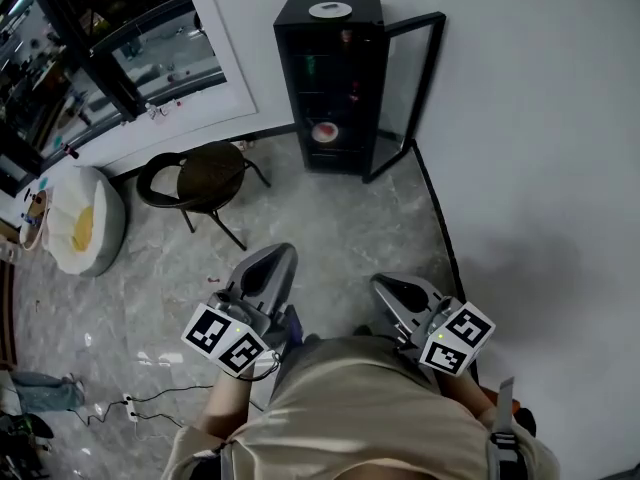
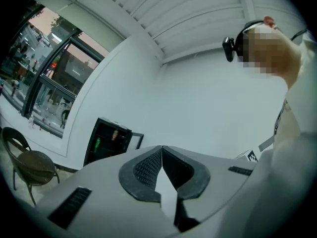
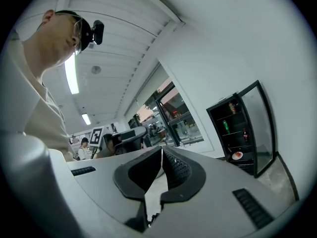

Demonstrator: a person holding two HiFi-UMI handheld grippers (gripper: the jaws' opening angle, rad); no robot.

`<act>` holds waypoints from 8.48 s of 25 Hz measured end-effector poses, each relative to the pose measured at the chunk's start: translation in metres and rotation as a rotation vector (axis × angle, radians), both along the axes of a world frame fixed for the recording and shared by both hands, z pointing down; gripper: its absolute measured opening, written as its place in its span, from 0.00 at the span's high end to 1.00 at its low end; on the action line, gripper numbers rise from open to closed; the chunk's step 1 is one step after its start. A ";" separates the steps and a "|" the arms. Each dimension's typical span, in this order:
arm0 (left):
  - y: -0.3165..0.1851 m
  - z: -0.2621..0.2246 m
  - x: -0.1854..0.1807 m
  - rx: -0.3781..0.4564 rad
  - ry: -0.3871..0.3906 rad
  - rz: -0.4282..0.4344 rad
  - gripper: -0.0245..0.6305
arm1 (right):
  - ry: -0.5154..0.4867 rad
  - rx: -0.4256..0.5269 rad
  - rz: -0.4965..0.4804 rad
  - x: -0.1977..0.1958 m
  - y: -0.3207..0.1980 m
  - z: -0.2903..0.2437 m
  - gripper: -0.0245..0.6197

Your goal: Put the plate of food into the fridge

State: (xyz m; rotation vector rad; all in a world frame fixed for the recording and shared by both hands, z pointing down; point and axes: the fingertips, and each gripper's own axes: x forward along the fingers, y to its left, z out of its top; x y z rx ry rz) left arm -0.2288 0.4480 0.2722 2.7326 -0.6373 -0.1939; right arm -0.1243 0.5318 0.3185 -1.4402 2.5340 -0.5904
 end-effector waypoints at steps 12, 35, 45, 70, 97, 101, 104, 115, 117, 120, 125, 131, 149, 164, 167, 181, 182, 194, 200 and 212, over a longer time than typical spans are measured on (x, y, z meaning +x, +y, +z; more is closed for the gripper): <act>0.014 -0.005 0.075 0.115 -0.097 0.010 0.94 | 0.100 0.020 0.065 0.060 0.007 0.007 0.92; -0.053 0.039 0.063 0.044 -0.194 0.038 0.94 | 0.063 -0.105 0.074 0.050 -0.069 0.031 0.92; -0.117 0.047 0.020 -0.020 -0.127 0.012 0.94 | 0.137 -0.155 0.029 0.009 -0.127 0.035 0.92; -0.221 0.074 -0.088 -0.098 -0.087 -0.143 0.94 | 0.213 -0.251 -0.139 -0.076 -0.253 0.061 0.92; -0.275 0.042 0.087 0.019 -0.274 -0.112 0.94 | 0.081 -0.211 -0.098 0.093 -0.336 0.050 0.92; -0.281 0.034 0.122 0.070 -0.282 -0.095 0.94 | 0.072 -0.182 -0.094 0.124 -0.345 0.045 0.92; -0.288 0.029 0.136 0.092 -0.297 -0.116 0.94 | 0.059 -0.170 -0.105 0.139 -0.350 0.044 0.92; -0.290 0.023 0.171 0.085 -0.323 -0.052 0.94 | -0.015 -0.197 -0.115 0.165 -0.350 0.051 0.92; -0.291 0.028 0.178 0.089 -0.338 -0.035 0.94 | -0.015 -0.196 -0.102 0.169 -0.349 0.051 0.92; -0.294 0.028 0.182 0.093 -0.344 -0.018 0.94 | 0.001 -0.188 -0.084 0.172 -0.350 0.050 0.92; -0.312 0.031 0.188 0.105 -0.340 0.000 0.94 | 0.015 -0.212 -0.050 0.186 -0.358 0.056 0.92; -0.348 0.032 0.182 0.117 -0.324 0.001 0.94 | 0.044 -0.219 0.000 0.195 -0.379 0.055 0.92; -0.474 0.046 0.175 0.180 -0.308 0.162 0.94 | 0.246 -0.278 0.031 0.163 -0.486 0.057 0.92; -0.557 0.042 0.196 0.462 -0.428 0.323 0.94 | 0.359 -0.288 0.087 0.142 -0.547 0.050 0.92; -0.560 0.041 0.208 0.580 -0.507 0.323 0.94 | 0.343 -0.293 0.067 0.141 -0.544 0.055 0.92; -0.595 0.048 0.282 0.784 -0.821 0.327 0.54 | 0.189 -0.283 0.040 0.196 -0.558 0.064 0.92; -0.600 0.048 0.292 0.814 -0.853 0.325 0.54 | 0.172 -0.290 0.042 0.202 -0.559 0.066 0.92; -0.648 0.082 0.349 0.940 -1.163 0.386 0.54 | 0.041 -0.338 0.048 0.239 -0.560 0.081 0.92; -0.653 0.093 0.357 0.982 -1.233 0.394 0.54 | 0.019 -0.343 0.046 0.243 -0.563 0.083 0.92; -0.655 0.094 0.354 0.998 -1.228 0.440 0.61 | 0.022 -0.353 0.066 0.249 -0.575 0.085 0.92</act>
